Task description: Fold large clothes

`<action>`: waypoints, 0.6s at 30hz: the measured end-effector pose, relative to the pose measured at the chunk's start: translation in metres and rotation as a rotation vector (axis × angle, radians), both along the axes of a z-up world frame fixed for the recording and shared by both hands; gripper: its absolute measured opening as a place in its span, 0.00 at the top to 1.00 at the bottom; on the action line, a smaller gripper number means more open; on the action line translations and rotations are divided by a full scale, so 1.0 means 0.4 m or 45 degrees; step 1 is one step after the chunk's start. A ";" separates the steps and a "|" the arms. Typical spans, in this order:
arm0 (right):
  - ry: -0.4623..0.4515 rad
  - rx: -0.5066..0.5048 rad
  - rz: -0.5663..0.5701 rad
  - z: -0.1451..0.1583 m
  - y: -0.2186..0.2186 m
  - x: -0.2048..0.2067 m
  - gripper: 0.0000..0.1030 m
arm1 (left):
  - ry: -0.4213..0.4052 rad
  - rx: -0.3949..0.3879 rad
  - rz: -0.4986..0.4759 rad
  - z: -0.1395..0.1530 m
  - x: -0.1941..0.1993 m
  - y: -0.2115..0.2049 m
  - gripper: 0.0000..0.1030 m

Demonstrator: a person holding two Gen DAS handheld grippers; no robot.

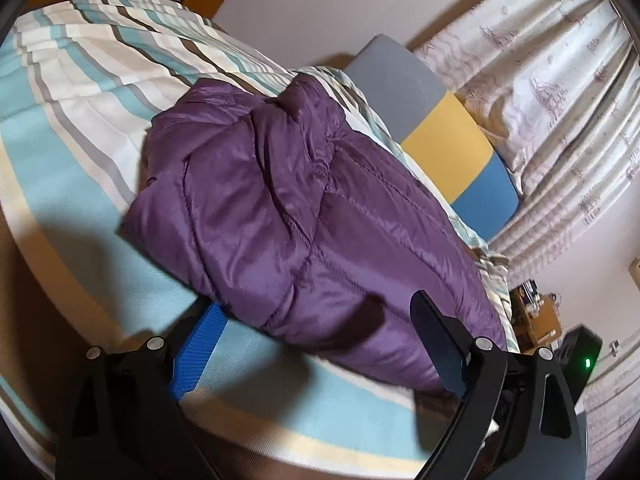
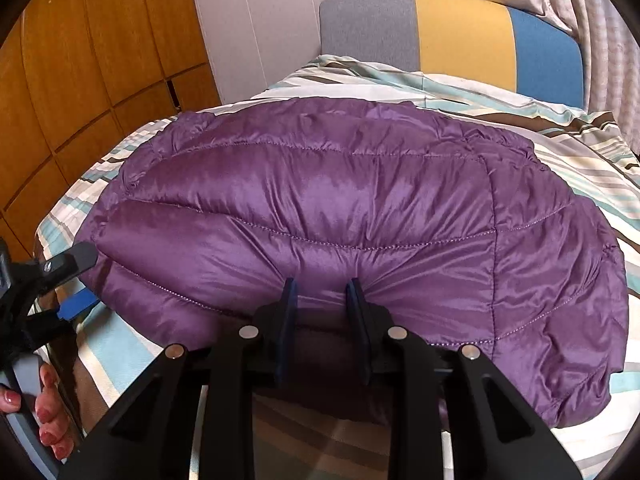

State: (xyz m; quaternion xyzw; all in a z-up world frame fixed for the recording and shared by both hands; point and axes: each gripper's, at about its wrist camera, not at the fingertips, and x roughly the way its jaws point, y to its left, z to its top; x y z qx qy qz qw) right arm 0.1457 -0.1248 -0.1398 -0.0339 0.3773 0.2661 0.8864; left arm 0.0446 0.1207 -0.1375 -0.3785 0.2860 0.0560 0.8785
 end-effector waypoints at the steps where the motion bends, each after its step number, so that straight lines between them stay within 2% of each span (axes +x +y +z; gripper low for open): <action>1: -0.001 0.000 0.000 -0.002 -0.001 0.001 0.76 | -0.005 -0.019 0.030 0.000 0.010 0.007 0.11; 6: -0.008 0.004 0.000 -0.004 -0.008 -0.003 0.76 | -0.014 -0.055 0.183 0.002 0.044 0.035 0.12; 8: -0.010 0.007 -0.001 -0.005 -0.008 -0.002 0.76 | -0.002 -0.053 0.231 -0.001 0.059 0.042 0.21; 10: -0.008 0.011 -0.001 -0.006 -0.009 -0.001 0.76 | 0.012 -0.073 0.267 -0.010 0.068 0.051 0.35; 14: -0.010 0.012 -0.002 -0.005 -0.012 -0.003 0.76 | 0.003 -0.137 0.306 -0.015 0.088 0.066 0.45; 16: -0.011 0.015 -0.002 -0.006 -0.012 -0.004 0.76 | 0.000 -0.195 0.327 -0.023 0.090 0.079 0.57; 18: -0.011 0.016 -0.002 -0.005 -0.012 -0.005 0.76 | -0.005 -0.234 0.338 -0.028 0.092 0.090 0.63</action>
